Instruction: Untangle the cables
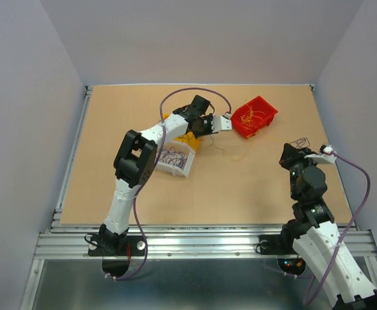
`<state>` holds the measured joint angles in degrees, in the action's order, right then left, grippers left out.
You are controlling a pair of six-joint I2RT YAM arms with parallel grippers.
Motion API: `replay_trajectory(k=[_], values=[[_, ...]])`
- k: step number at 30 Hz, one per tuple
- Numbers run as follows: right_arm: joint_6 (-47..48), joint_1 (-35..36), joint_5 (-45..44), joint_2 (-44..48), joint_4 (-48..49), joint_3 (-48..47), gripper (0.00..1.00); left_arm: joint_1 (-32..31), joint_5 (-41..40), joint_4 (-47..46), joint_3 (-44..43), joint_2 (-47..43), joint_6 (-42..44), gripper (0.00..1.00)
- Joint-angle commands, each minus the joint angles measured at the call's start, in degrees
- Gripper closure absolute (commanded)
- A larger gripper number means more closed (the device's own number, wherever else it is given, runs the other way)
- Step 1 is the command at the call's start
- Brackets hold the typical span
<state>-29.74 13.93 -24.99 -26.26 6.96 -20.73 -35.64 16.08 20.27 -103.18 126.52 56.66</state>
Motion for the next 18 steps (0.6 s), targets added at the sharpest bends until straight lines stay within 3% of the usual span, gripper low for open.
replay_trajectory(k=[1,2,6,18], values=[[0.6,-0.2,0.5,0.4,3.1,-0.2,0.99,-0.7,0.3,-2.9,-1.2,-1.1,-1.1,0.92],[0.7,-0.2,0.4,0.5,3.1,-0.2,0.99,-0.7,-0.2,-2.8,-1.1,-1.4,-1.1,1.0],[0.7,-0.2,-0.1,0.2,3.1,-0.2,0.99,-0.7,-1.0,-3.9,2.3,-4.3,-0.9,1.0],[-0.6,-0.2,-5.0,-1.0,3.0,0.0,0.99,5.7,-6.7,-18.8,21.0,-19.5,-15.0,1.0]])
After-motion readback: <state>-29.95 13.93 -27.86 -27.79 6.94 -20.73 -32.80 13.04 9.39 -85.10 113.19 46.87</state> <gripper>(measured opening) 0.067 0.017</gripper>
